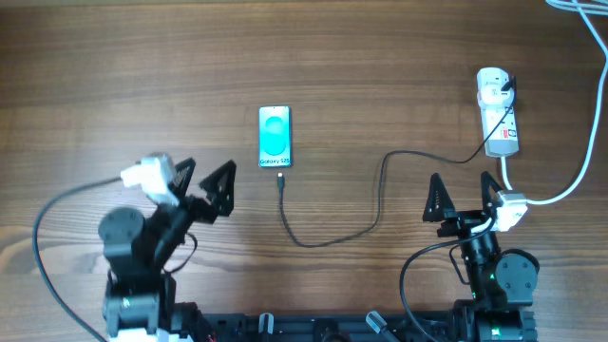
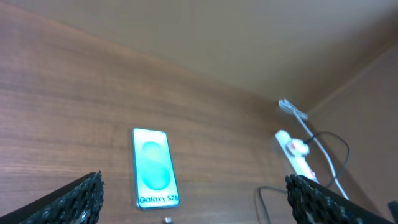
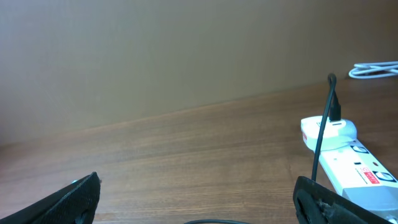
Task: Plug charger to phone and switch on socket
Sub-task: 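Move the left gripper forward over the Galaxy S25 phone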
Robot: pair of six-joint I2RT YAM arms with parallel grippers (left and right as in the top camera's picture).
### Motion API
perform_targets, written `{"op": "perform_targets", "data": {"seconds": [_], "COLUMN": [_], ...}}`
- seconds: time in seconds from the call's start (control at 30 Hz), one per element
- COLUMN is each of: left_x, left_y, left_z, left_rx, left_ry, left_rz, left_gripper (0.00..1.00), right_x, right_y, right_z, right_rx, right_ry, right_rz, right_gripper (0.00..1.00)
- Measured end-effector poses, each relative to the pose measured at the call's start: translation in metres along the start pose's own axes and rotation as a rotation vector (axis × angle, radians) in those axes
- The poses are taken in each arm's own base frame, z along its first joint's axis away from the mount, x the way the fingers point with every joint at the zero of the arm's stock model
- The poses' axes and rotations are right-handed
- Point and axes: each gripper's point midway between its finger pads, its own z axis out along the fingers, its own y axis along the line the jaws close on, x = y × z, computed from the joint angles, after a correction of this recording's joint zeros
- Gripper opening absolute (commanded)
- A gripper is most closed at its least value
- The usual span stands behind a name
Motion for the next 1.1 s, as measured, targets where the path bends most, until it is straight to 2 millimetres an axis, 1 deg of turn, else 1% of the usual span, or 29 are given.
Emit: {"op": "perform_targets", "data": {"seconds": [0.07, 0.13, 0.27, 0.37, 0.4, 0.43, 0.5, 0.53, 0.6, 0.73, 1.1], "left_x": [-0.003, 0.000, 0.010, 0.014, 0.015, 0.020, 0.028, 0.036, 0.051, 0.066, 0.064], "left_y": [-0.005, -0.011, -0.029, -0.045, -0.047, -0.053, -0.054, -0.052, -0.045, -0.033, -0.034], "left_z": [0.011, 0.024, 0.053, 0.073, 0.076, 0.089, 0.097, 0.103, 0.109, 0.117, 0.120], "left_rx": [-0.013, -0.033, -0.088, -0.126, -0.132, -0.161, -0.184, -0.205, -0.234, -0.273, -0.269], "left_ry": [0.060, 0.137, 0.281, 0.334, 0.339, 0.362, 0.384, 0.407, 0.451, 0.495, 0.482], "left_rz": [0.002, 0.016, 0.092, 0.173, 0.189, 0.237, 0.266, 0.282, 0.300, 0.308, 0.307], "left_gripper": [1.00, 1.00, 1.00, 1.00, 1.00, 1.00, 1.00, 1.00, 1.00, 1.00, 1.00], "right_x": [0.000, 0.000, 0.000, 0.000, 0.000, 0.000, 0.000, 0.000, 0.000, 0.000, 0.000], "right_y": [0.000, 0.000, 0.000, 0.000, 0.000, 0.000, 0.000, 0.000, 0.000, 0.000, 0.000], "right_z": [0.000, 0.000, 0.000, 0.000, 0.000, 0.000, 0.000, 0.000, 0.000, 0.000, 0.000], "right_rx": [0.000, 0.000, 0.000, 0.000, 0.000, 0.000, 0.000, 0.000, 0.000, 0.000, 0.000], "right_ry": [-0.001, -0.001, -0.001, -0.001, -0.001, -0.001, -0.001, -0.001, -0.001, -0.001, -0.001], "right_rz": [0.000, 0.000, 0.000, 0.000, 0.000, 0.000, 0.000, 0.000, 0.000, 0.000, 0.000], "right_gripper": [1.00, 1.00, 1.00, 1.00, 1.00, 1.00, 1.00, 1.00, 1.00, 1.00, 1.00]}}
